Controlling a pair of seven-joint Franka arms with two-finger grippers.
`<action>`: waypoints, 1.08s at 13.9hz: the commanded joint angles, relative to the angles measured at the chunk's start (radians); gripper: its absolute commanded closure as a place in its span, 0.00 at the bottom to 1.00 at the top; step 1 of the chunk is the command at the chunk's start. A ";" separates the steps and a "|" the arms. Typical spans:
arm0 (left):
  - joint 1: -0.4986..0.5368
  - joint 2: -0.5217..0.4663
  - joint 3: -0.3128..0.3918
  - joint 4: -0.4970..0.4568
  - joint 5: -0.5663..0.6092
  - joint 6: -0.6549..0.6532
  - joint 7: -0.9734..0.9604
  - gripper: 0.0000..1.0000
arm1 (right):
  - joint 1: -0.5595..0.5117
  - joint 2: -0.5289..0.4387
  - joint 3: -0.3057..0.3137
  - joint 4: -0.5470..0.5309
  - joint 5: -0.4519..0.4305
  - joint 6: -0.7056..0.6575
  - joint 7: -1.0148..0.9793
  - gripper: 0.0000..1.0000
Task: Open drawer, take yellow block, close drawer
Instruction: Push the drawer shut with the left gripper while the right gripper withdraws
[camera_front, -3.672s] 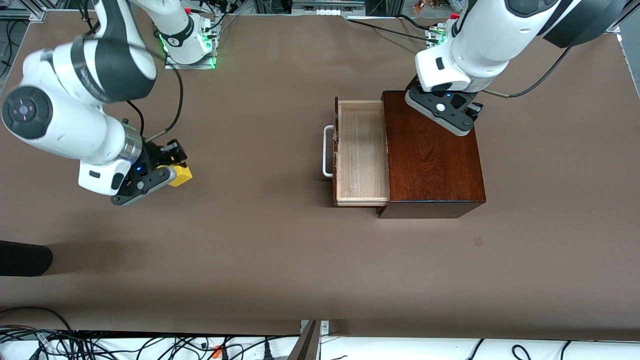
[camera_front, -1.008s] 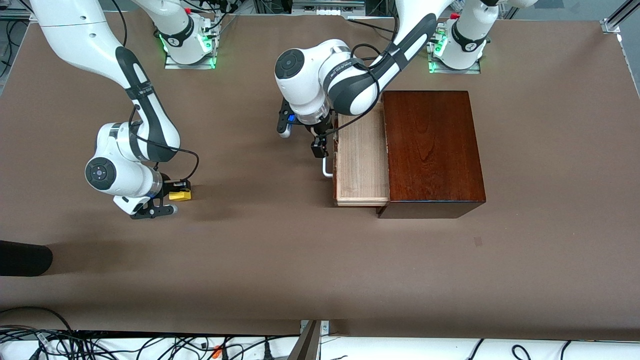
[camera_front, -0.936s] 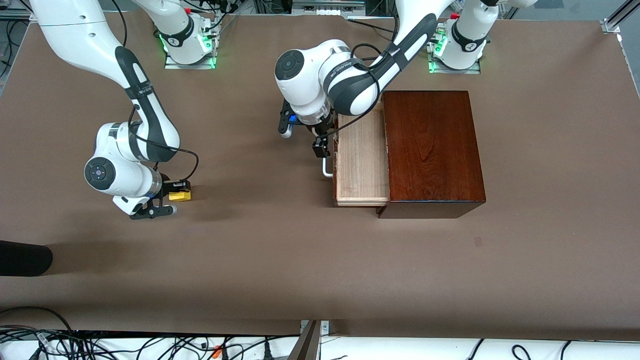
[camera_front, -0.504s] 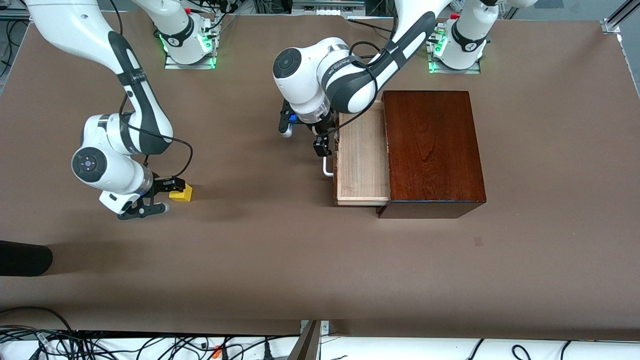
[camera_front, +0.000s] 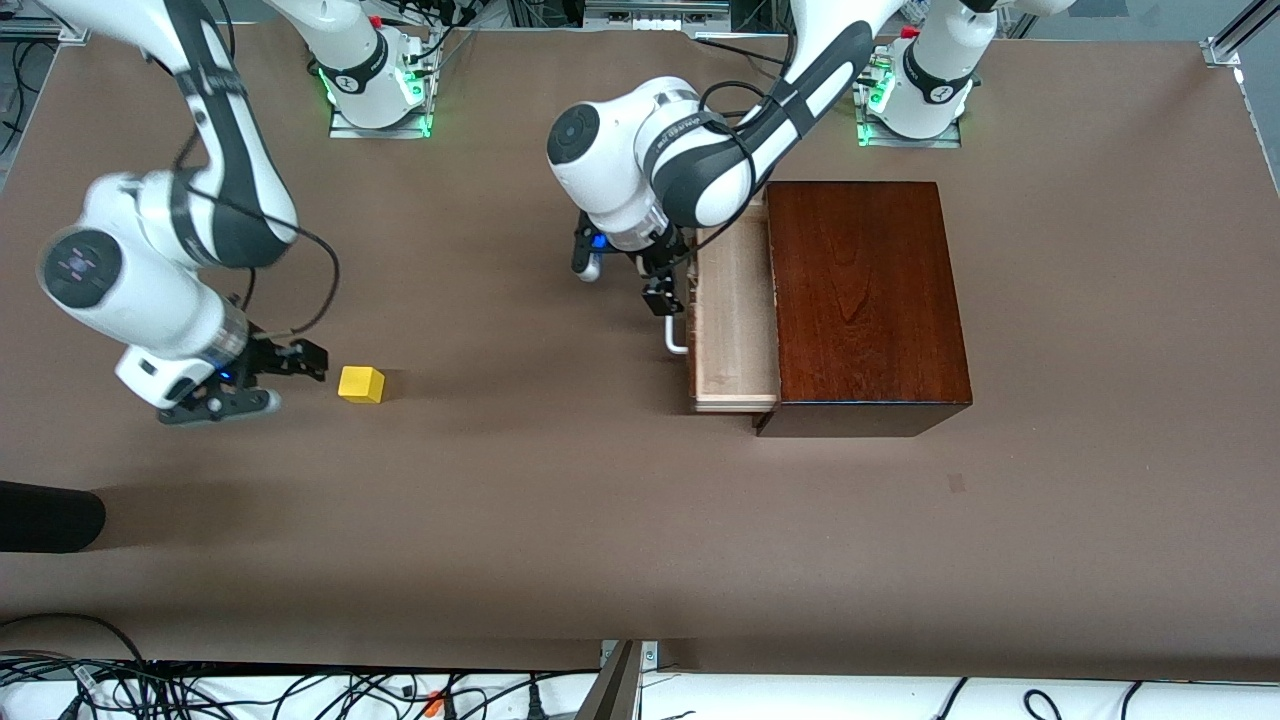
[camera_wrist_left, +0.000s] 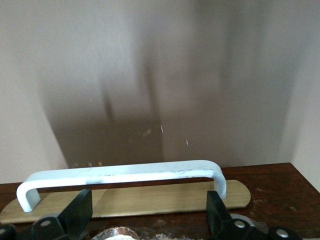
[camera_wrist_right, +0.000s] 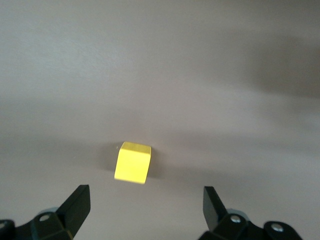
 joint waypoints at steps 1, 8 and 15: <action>0.025 -0.035 0.007 -0.067 0.074 -0.032 0.027 0.00 | -0.014 -0.131 0.021 -0.013 0.005 -0.091 0.010 0.00; 0.072 -0.099 0.004 -0.144 0.093 -0.033 0.024 0.00 | -0.003 -0.194 0.026 0.220 0.031 -0.413 0.015 0.00; 0.132 -0.145 0.002 -0.202 0.093 -0.040 0.027 0.00 | -0.005 -0.197 0.015 0.255 0.020 -0.430 -0.001 0.00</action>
